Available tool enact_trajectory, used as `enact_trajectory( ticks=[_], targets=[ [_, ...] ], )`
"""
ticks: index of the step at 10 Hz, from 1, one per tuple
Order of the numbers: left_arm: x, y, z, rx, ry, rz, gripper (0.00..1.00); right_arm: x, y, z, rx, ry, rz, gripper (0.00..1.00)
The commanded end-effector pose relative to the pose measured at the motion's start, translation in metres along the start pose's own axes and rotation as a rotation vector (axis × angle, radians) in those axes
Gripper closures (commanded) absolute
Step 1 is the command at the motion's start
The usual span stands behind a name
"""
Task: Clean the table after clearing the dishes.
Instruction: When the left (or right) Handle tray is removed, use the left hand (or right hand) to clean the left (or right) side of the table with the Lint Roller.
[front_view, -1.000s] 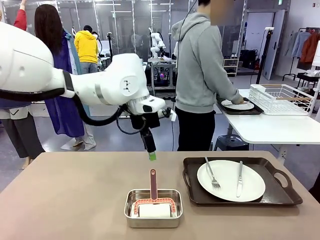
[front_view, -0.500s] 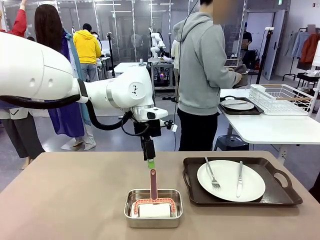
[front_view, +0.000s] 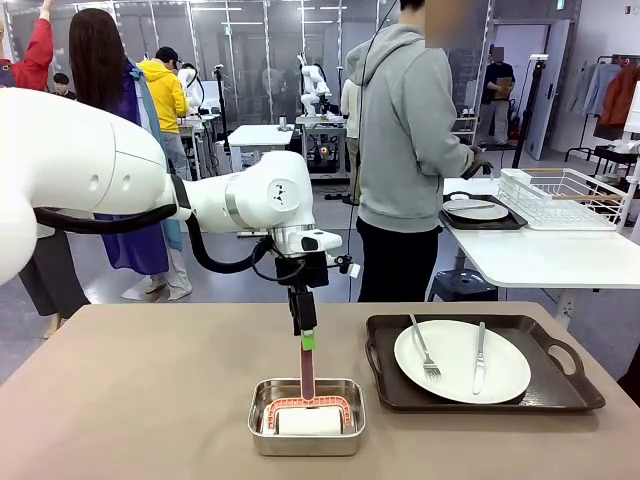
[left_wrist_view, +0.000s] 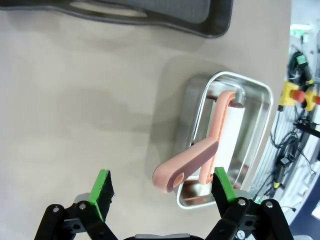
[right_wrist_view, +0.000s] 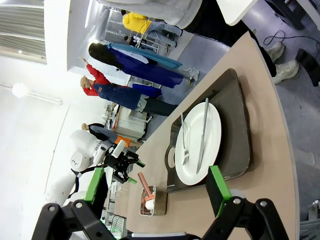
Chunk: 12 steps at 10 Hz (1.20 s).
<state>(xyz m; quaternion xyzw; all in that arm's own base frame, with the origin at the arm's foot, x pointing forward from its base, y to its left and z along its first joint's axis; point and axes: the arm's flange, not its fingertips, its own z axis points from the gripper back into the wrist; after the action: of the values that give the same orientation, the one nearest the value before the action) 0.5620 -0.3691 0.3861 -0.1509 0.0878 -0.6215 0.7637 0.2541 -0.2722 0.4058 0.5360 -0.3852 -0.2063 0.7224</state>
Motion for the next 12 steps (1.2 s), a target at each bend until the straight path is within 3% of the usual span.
enact_trajectory(
  ticks=[1, 9, 12],
  targets=[
    [0.002, 0.001, -0.001, -0.068, -0.001, 0.003, 0.00, 0.000, 0.003, 0.002, 0.009, -0.005, 0.006, 0.00],
    [0.002, 0.003, -0.029, -0.247, 0.002, 0.028, 0.00, 0.000, 0.003, 0.002, 0.009, -0.005, 0.006, 0.00],
    [0.001, 0.002, -0.027, -0.258, -0.010, 0.034, 0.83, 0.000, 0.003, 0.002, 0.009, -0.005, 0.006, 0.00]
  ],
)
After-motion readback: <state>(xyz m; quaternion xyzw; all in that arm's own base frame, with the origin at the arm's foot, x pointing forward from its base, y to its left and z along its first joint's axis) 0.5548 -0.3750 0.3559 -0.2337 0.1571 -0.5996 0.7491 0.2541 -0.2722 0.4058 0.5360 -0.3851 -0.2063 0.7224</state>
